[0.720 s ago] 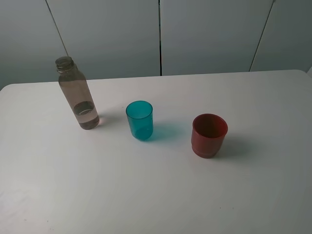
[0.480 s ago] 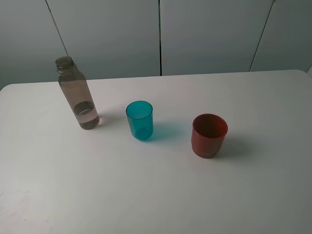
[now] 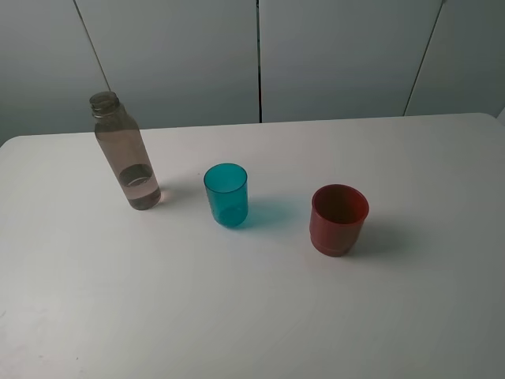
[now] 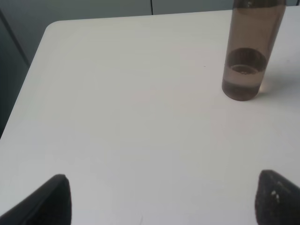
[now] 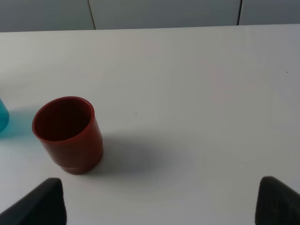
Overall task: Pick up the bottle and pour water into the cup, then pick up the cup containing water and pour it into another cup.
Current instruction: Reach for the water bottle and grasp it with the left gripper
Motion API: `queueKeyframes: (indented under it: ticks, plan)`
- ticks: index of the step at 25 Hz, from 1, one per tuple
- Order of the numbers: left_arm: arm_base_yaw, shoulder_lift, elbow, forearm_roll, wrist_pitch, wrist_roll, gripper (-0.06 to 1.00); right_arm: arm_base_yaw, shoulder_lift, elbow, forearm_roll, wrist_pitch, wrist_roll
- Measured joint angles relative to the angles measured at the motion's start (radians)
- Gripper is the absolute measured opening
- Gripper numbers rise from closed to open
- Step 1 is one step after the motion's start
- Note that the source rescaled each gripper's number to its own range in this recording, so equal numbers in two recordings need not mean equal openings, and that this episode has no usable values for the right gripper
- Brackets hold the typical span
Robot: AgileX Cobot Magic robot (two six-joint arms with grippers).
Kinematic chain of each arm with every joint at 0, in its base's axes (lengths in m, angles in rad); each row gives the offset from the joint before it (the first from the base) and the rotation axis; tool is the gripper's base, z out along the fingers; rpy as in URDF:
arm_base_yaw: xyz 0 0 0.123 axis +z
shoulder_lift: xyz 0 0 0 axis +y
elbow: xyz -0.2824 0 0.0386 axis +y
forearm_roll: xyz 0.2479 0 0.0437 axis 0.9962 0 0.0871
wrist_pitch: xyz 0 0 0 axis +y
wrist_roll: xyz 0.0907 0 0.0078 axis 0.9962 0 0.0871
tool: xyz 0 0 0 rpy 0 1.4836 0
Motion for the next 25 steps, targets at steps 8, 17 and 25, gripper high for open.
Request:
queueKeyframes:
  ticks: [8, 17, 25]
  plan:
    - [0.0, 0.0, 0.0, 0.0, 0.0, 0.0, 1.0, 0.0, 0.0, 0.0, 0.0, 0.0, 0.0]
    - [0.0, 0.12, -0.022, -0.021, -0.304, 0.024, 1.0, 0.0, 0.0, 0.0, 0.0, 0.0, 0.0]
    - [0.0, 0.478, -0.028, -0.218, -0.675, 0.188, 1.0, 0.0, 0.0, 0.0, 0.0, 0.0, 0.0]
